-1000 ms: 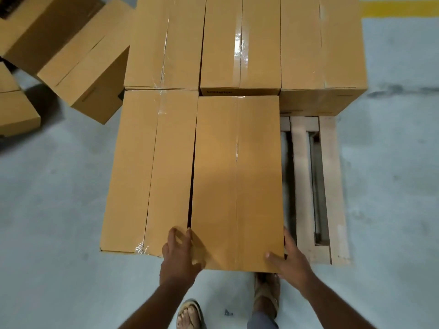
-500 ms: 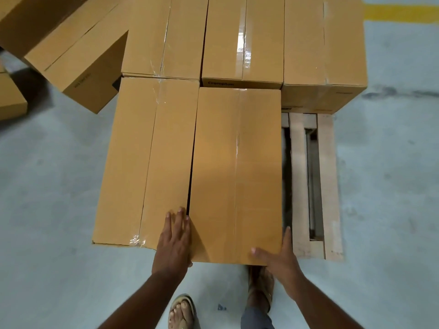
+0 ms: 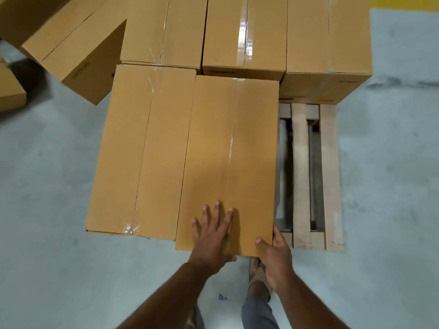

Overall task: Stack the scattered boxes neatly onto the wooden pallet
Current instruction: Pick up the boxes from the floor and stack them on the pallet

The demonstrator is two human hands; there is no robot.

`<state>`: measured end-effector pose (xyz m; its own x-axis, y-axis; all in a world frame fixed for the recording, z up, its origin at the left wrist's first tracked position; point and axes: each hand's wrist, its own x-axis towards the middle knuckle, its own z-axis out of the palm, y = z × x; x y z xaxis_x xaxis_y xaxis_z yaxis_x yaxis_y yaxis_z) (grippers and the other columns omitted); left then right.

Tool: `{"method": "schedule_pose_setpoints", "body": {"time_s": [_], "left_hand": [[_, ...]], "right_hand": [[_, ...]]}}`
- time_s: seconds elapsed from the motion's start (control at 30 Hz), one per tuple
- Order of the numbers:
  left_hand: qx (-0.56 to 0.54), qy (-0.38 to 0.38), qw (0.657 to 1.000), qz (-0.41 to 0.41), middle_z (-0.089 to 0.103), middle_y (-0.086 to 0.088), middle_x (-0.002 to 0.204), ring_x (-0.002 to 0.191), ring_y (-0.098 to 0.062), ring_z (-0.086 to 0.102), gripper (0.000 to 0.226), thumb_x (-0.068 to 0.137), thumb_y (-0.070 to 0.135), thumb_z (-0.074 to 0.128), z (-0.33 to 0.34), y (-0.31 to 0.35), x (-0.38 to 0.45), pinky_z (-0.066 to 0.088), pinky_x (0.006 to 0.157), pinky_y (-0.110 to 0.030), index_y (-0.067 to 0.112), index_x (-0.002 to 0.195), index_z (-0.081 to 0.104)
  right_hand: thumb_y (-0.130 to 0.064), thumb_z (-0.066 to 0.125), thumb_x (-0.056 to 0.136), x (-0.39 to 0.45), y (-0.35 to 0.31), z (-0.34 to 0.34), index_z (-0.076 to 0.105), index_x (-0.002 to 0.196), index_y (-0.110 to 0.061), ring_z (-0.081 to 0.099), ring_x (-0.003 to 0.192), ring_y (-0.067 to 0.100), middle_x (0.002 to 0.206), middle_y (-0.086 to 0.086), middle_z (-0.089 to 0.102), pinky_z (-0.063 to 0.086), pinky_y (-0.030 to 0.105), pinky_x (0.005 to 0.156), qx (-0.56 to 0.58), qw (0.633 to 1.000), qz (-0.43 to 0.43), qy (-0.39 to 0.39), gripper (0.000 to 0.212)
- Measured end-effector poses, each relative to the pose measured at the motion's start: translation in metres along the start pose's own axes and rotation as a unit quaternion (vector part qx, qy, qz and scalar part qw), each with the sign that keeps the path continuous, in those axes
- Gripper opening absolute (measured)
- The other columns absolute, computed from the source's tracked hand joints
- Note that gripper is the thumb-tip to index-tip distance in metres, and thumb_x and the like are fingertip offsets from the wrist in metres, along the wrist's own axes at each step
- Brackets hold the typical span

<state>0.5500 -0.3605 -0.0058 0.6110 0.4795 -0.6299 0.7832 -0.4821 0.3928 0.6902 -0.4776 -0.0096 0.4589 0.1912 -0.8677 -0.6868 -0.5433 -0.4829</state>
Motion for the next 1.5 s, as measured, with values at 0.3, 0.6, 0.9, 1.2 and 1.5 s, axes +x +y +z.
{"method": "schedule_pose_setpoints", "body": {"time_s": [0.3, 0.6, 0.9, 1.2, 1.5], "left_hand": [[-0.161, 0.182, 0.951, -0.191, 0.037, -0.013, 0.155, 0.142, -0.034, 0.036, 0.085, 0.084, 0.023, 0.085, -0.037, -0.050, -0.017, 0.035, 0.117, -0.044, 0.005, 0.154, 0.039], [-0.295, 0.173, 0.893, -0.292, 0.037, -0.012, 0.153, 0.143, -0.036, 0.034, 0.107, 0.076, 0.040, 0.090, -0.051, -0.010, 0.024, 0.036, 0.118, -0.053, 0.009, 0.156, 0.027], [-0.430, 0.143, 0.850, -0.270, 0.053, 0.007, 0.126, 0.124, -0.027, 0.053, 0.095, 0.072, 0.035, 0.094, -0.051, -0.027, 0.027, 0.048, 0.106, -0.048, 0.025, 0.149, 0.038], [-0.324, 0.144, 0.913, -0.204, 0.046, -0.006, 0.150, 0.138, -0.030, 0.045, 0.095, 0.077, 0.018, 0.090, -0.067, -0.031, 0.039, 0.040, 0.115, -0.051, 0.017, 0.153, 0.033], [-0.306, 0.172, 0.917, -0.188, 0.050, -0.005, 0.151, 0.138, -0.028, 0.047, 0.099, 0.076, 0.018, 0.091, -0.062, -0.039, 0.033, 0.041, 0.115, -0.050, 0.016, 0.156, 0.032]], "right_hand": [[-0.021, 0.073, 0.096, 0.018, -0.039, 0.003, 0.034, 0.161, -0.027, 0.053, 0.138, 0.027, 0.160, 0.004, 0.047, 0.048, 0.047, 0.109, -0.113, 0.991, -0.069, 0.032, 0.076], [-0.027, 0.057, 0.107, 0.043, -0.075, 0.013, 0.055, 0.150, -0.019, 0.064, 0.114, 0.028, 0.137, 0.010, 0.066, 0.051, 0.042, 0.101, -0.113, 0.990, -0.055, 0.066, 0.044], [-0.014, 0.066, 0.102, 0.041, -0.056, -0.001, 0.048, 0.155, -0.030, 0.070, 0.107, 0.023, 0.118, -0.008, 0.071, 0.059, 0.047, 0.089, 0.032, 0.999, -0.014, 0.011, 0.058], [-0.008, 0.064, 0.102, 0.044, -0.056, 0.013, 0.049, 0.154, -0.026, 0.068, 0.115, 0.019, 0.128, -0.006, 0.070, 0.054, 0.048, 0.105, 0.021, 0.997, -0.071, 0.018, 0.057], [-0.009, 0.064, 0.102, 0.042, -0.051, 0.017, 0.048, 0.155, -0.026, 0.068, 0.111, 0.013, 0.122, -0.013, 0.069, 0.054, 0.043, 0.103, 0.026, 0.996, -0.077, 0.041, 0.057]]}}
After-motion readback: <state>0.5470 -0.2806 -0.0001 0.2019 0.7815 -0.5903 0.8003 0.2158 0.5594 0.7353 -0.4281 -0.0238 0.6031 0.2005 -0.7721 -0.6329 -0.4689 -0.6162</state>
